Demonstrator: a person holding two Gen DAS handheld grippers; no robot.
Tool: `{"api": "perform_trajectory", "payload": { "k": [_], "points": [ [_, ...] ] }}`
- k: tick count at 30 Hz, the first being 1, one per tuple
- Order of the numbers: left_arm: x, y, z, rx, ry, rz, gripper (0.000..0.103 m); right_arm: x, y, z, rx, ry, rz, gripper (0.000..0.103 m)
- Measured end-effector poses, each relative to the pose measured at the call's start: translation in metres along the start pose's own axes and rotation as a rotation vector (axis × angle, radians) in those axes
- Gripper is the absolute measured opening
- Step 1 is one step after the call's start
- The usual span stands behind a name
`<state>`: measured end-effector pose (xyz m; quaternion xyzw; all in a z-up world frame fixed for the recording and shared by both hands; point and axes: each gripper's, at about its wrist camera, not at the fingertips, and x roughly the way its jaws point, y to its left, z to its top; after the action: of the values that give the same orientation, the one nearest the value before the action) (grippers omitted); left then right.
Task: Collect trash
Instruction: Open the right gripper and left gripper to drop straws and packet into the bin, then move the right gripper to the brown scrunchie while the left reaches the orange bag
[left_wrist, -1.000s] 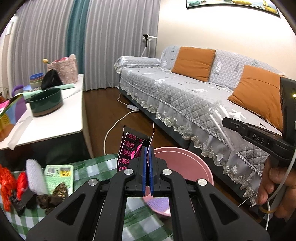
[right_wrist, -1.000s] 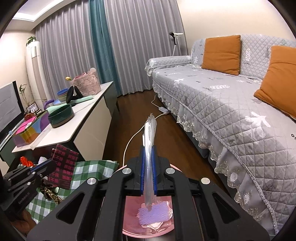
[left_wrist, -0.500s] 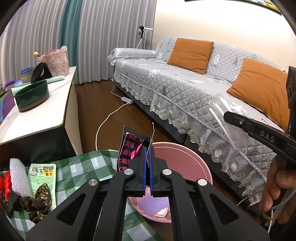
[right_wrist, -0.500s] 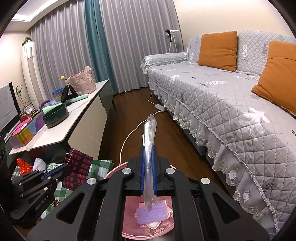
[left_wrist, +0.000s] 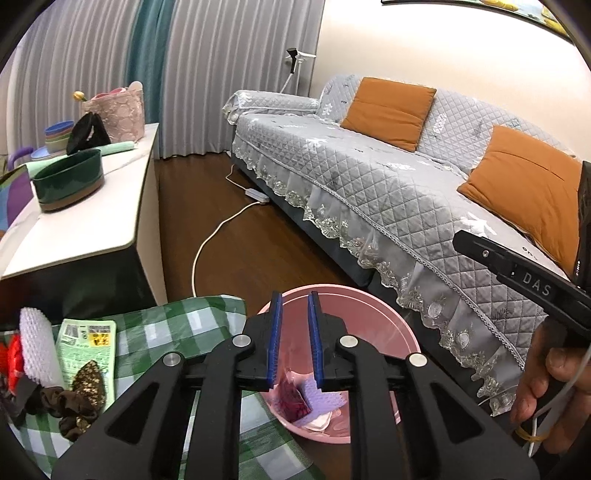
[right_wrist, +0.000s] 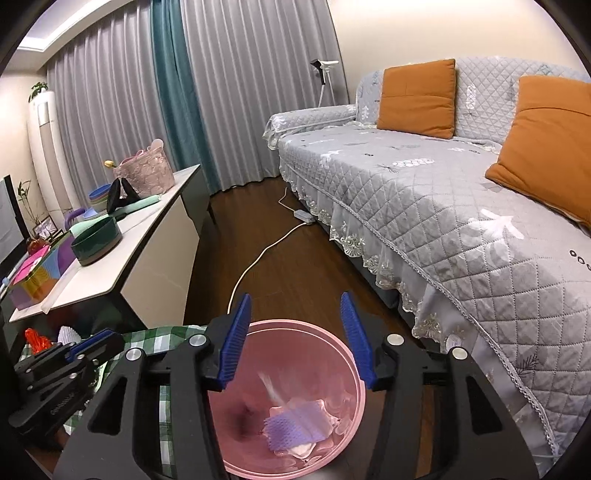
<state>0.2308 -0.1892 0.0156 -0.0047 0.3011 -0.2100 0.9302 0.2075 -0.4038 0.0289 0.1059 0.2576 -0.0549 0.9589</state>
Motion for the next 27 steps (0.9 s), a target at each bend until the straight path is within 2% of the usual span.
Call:
{"api": "perform_trajectory", "payload": {
  "k": [13,27],
  "points": [
    [-0.059,0.023,-0.002,0.0,-0.053,0.045,0.014,-0.013,0.022,0.001,-0.04,-0.025,0.036,0.051],
    [-0.124,0.059,-0.027,-0.034,-0.096,0.098,0.014,-0.033,0.049,-0.006,-0.102,-0.038,0.067,0.051]
  ]
}}
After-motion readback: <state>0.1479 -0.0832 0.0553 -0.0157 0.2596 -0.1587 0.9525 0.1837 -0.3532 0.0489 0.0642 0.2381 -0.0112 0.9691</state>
